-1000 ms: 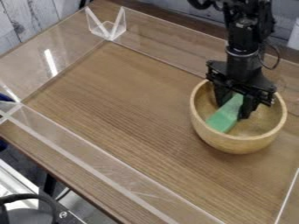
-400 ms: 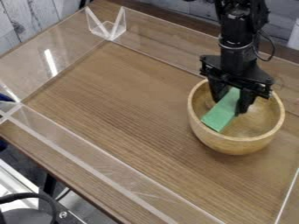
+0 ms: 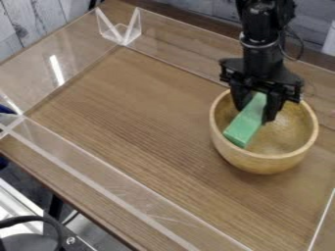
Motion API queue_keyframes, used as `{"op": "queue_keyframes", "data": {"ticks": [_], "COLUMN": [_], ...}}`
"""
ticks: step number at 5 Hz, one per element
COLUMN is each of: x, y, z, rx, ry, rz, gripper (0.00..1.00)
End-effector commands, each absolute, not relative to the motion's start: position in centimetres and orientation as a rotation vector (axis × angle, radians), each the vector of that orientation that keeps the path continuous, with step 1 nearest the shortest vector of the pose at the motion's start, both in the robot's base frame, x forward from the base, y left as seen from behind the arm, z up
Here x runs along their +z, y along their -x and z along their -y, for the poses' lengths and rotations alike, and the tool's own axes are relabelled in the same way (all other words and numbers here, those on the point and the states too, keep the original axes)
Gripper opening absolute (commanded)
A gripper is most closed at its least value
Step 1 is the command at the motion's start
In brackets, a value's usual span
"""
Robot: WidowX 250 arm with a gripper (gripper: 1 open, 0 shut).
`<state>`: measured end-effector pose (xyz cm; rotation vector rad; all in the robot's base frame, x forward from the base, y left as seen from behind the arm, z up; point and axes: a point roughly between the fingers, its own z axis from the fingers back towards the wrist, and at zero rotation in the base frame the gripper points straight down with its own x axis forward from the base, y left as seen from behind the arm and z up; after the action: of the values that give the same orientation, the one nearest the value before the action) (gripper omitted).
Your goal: Remove the green block from inside the brown bowl and put it on the table
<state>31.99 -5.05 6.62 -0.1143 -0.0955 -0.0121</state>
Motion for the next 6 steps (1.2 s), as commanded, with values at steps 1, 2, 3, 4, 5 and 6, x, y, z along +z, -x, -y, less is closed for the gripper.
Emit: {"op": "queue_keyframes", "data": {"ticks": [1, 2, 3, 4, 5, 6], "x": [10.5, 10.5, 10.6, 10.8, 11.0, 11.3], "y": [-33.1, -33.2, -33.3, -33.1, -32.8, -32.4], "z": [4.3, 4.0, 3.7, 3.5, 3.1, 2.6], "rx": [0.017, 0.016, 0.014, 0.011, 0.008, 0.006], "ry": [0.105, 0.097, 0.087, 0.078, 0.067, 0.055], "rz": [0.197, 0.190, 0.183, 0.192, 0.200, 0.210], "gripper": [0.00, 0.00, 0.00, 0.00, 0.00, 0.00]}}
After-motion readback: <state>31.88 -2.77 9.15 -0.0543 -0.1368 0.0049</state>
